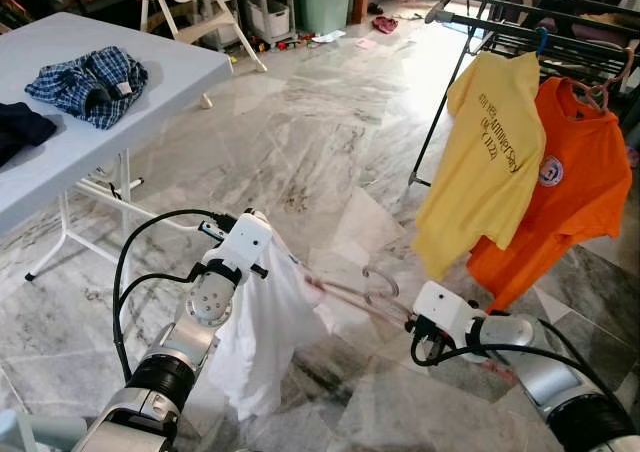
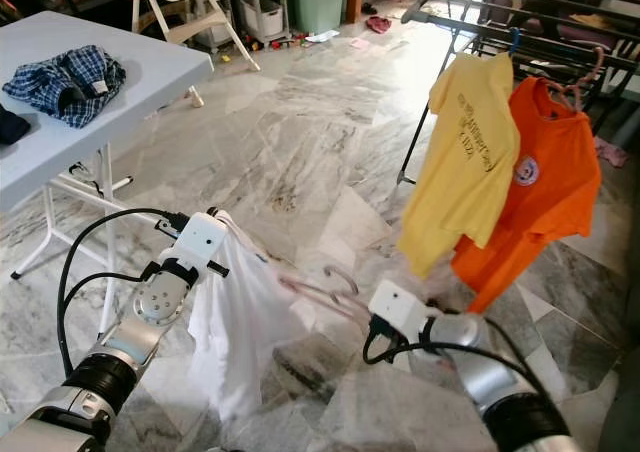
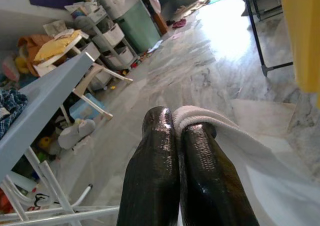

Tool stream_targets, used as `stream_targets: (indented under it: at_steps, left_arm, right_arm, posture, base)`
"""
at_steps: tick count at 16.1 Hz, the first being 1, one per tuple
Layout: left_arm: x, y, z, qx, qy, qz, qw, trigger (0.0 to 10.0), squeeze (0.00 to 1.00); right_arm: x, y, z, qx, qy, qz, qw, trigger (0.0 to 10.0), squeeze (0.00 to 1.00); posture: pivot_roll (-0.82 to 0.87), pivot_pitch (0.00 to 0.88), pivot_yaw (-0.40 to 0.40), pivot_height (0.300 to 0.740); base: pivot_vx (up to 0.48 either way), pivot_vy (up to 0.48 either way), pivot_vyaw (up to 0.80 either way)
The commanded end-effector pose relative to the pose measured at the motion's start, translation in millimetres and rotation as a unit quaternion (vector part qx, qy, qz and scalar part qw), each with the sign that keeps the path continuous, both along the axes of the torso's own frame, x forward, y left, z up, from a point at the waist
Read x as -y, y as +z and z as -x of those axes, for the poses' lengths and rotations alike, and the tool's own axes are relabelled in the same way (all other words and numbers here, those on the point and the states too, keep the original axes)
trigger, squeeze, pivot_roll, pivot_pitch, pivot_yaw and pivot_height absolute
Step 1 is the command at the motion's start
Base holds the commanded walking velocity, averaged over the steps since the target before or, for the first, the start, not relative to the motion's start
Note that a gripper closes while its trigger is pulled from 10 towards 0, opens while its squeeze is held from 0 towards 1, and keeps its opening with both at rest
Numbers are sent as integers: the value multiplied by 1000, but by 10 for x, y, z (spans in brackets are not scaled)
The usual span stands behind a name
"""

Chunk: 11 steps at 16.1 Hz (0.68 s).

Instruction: Hang hanger

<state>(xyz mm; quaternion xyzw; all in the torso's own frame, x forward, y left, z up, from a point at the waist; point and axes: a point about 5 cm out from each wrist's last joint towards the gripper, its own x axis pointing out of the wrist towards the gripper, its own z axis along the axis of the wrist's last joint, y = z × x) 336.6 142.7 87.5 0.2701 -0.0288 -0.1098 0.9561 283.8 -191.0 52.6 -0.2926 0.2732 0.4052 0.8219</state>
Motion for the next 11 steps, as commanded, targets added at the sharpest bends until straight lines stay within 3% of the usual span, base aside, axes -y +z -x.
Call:
stream_targets:
  at_steps: [1,5,7,11]
  left_arm:
    - [-52,91,-41,17,-4,-4,1000,10000,0]
    - [-33,173,-79,25,-26,-5,999,10000,0]
    - [25,216,-49,34,-60,1,998,10000,0]
    - [44,217,-24,34,-78,5,996,10000,0]
  right_arm:
    - [-14,115,9,5,31,-18,999,10000,0]
    - [22,228,-13,20,27,-46,998,10000,0]
    - [-79,300,-51,52,19,-78,995,10000,0]
    - [-151,344,-42,50,33,-104,993,10000,0]
  posture:
    - [-112,68,29,740]
    - [-114,72,37,740]
    - [-107,77,38,740]
    - [-100,76,40,740]
  base:
    - [0,0,0]
    - [0,0,0]
    - [0,0,0]
    - [0,0,0]
